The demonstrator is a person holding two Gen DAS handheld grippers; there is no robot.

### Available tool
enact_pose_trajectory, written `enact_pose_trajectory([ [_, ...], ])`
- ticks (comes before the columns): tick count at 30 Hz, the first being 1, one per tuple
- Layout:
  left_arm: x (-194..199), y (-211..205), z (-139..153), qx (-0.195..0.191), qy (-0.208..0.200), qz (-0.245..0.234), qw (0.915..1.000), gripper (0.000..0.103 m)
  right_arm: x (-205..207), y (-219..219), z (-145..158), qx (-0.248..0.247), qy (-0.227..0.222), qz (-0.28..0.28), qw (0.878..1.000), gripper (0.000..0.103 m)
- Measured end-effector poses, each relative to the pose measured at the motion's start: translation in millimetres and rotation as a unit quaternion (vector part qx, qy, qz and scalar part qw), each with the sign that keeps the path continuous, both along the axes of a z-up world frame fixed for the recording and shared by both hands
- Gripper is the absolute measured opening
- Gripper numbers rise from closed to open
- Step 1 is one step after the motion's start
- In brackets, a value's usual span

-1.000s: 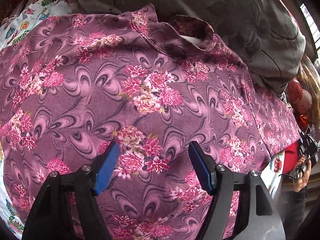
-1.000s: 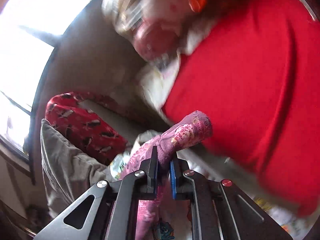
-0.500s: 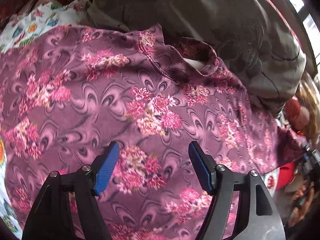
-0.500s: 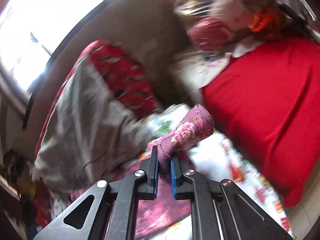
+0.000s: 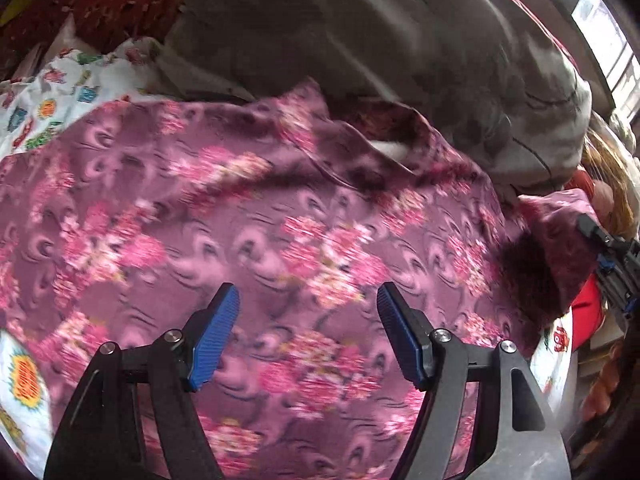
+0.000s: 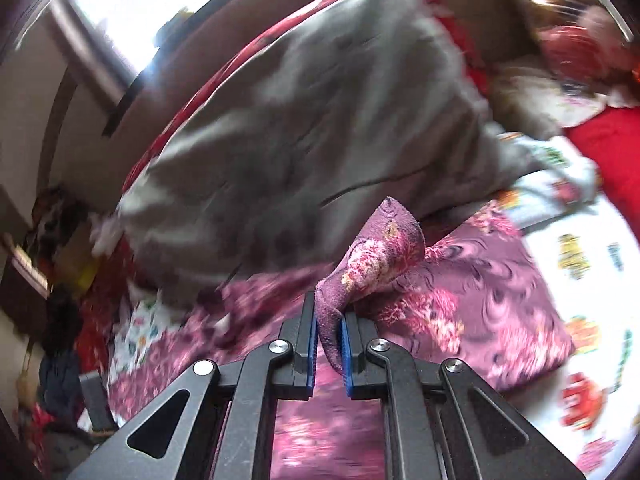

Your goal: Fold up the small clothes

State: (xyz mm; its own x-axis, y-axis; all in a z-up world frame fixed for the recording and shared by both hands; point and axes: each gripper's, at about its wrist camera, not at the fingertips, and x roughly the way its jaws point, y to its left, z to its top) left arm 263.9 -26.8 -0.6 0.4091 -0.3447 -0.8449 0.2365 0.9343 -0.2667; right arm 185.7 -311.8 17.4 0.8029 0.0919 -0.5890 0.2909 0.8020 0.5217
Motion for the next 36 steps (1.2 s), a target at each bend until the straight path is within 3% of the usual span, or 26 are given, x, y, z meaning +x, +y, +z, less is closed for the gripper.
enact_pose_trajectory([
  [4,6,21,-9,-0.022,0.028,0.022,0.9991,0.071,28,46,-11,0.007,0.009,0.040,0.999,0.010],
  [11,18,65,-11,-0.117,0.064,0.042,0.9901,0.071,66,114,-33,0.016,0.031,0.102,0.994,0.011],
  [13,20,80,-11,-0.143,0.074,0.047,0.9859,0.071,73,135,-41,0.015,0.040,0.125,0.991,0.015],
  [17,24,95,-12,-0.181,0.087,0.042,0.9786,0.071,79,173,-66,-0.003,0.086,0.174,0.981,0.032],
  [20,24,97,-12,-0.207,0.093,0.024,0.9736,0.071,71,187,-75,-0.021,0.103,0.205,0.973,0.035],
  [24,19,66,-18,-0.191,0.093,-0.012,0.9771,0.073,41,173,-65,-0.043,0.085,0.196,0.976,0.039],
  [26,16,53,-16,-0.184,0.085,-0.025,0.9789,0.082,28,160,-64,-0.033,0.081,0.181,0.980,0.040],
  [32,12,12,-17,-0.116,0.025,-0.016,0.9929,0.082,-15,98,-67,0.009,0.083,0.101,0.991,0.042],
  [33,10,9,-16,-0.102,0.009,-0.014,0.9947,0.074,-21,88,-67,0.019,0.084,0.086,0.993,0.042],
  [34,7,9,-16,-0.087,-0.005,-0.010,0.9962,0.043,-25,80,-68,0.026,0.084,0.076,0.993,0.042],
  [36,7,7,-14,-0.068,-0.022,-0.009,0.9974,0.010,-35,62,-69,0.041,0.085,0.051,0.994,0.042],
])
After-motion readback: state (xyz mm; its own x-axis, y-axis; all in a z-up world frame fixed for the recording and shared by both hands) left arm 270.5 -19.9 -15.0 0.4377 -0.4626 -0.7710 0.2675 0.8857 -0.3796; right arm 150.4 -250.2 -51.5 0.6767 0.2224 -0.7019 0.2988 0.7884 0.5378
